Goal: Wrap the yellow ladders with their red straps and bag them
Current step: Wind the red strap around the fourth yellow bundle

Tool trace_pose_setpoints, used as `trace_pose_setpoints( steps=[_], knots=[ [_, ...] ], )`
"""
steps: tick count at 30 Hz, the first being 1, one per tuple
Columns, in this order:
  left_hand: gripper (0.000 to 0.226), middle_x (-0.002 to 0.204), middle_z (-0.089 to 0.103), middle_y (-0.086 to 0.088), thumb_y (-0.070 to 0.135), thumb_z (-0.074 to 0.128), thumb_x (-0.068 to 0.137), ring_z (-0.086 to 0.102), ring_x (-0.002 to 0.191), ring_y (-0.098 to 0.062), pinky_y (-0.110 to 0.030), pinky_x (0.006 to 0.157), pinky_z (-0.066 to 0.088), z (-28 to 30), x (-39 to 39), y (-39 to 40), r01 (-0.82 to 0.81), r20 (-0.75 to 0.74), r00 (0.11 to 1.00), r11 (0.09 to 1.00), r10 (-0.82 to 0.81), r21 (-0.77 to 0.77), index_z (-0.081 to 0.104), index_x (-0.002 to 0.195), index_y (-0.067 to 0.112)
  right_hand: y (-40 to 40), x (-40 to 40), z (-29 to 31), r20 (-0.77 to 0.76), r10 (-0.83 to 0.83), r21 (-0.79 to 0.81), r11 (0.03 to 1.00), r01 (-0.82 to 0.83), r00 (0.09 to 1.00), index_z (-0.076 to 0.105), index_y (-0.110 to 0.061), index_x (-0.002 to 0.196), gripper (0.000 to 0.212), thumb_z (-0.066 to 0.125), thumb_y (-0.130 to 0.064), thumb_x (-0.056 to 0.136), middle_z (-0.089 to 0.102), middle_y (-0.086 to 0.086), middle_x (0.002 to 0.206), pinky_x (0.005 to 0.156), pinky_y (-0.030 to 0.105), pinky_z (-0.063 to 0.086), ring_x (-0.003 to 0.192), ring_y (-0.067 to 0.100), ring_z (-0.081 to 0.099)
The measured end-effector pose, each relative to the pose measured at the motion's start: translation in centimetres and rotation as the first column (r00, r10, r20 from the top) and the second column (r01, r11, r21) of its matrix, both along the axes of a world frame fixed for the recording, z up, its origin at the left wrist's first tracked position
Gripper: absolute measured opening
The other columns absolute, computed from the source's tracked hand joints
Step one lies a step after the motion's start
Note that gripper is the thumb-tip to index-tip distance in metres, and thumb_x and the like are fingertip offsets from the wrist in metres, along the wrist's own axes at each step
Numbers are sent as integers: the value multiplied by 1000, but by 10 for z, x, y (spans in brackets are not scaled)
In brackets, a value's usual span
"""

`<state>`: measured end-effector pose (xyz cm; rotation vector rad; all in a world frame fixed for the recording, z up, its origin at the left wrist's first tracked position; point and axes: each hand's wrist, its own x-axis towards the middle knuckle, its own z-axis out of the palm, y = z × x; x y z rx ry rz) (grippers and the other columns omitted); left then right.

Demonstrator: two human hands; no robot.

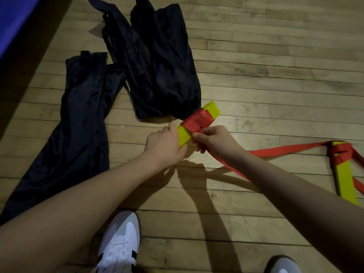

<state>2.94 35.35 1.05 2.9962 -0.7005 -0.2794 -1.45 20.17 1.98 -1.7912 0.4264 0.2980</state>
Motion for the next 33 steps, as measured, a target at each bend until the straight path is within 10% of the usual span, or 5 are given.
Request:
trace_pose_setpoints(
  steps=[12,25,33],
  knots=[
    [50,93,51,-4,30,57,92,50,70,-22,-32,59,39,5,-5,3,-84,-178,982,987,58,-140,24,125,13,-12,-7,3,-139,145,-8,989,-148,979,70,9,90,20,63,-10,91,71,18,76,59,16,51,56,11,62],
    [52,117,42,-18,31,53,93,52,95,-35,-42,78,44,5,14,4,-171,-361,925,978,117,-122,16,126,15,-14,-6,3,-328,282,83,959,-270,902,62,7,103,16,62,0,89,68,19,83,63,29,55,66,22,67],
    [63,114,47,-10,37,68,83,57,98,-31,-34,67,38,8,17,8,-120,-106,987,993,117,-21,34,129,11,-15,-11,0,-365,357,248,927,-280,860,51,-2,110,18,56,0,93,65,16,82,65,38,55,74,29,65]
  ],
)
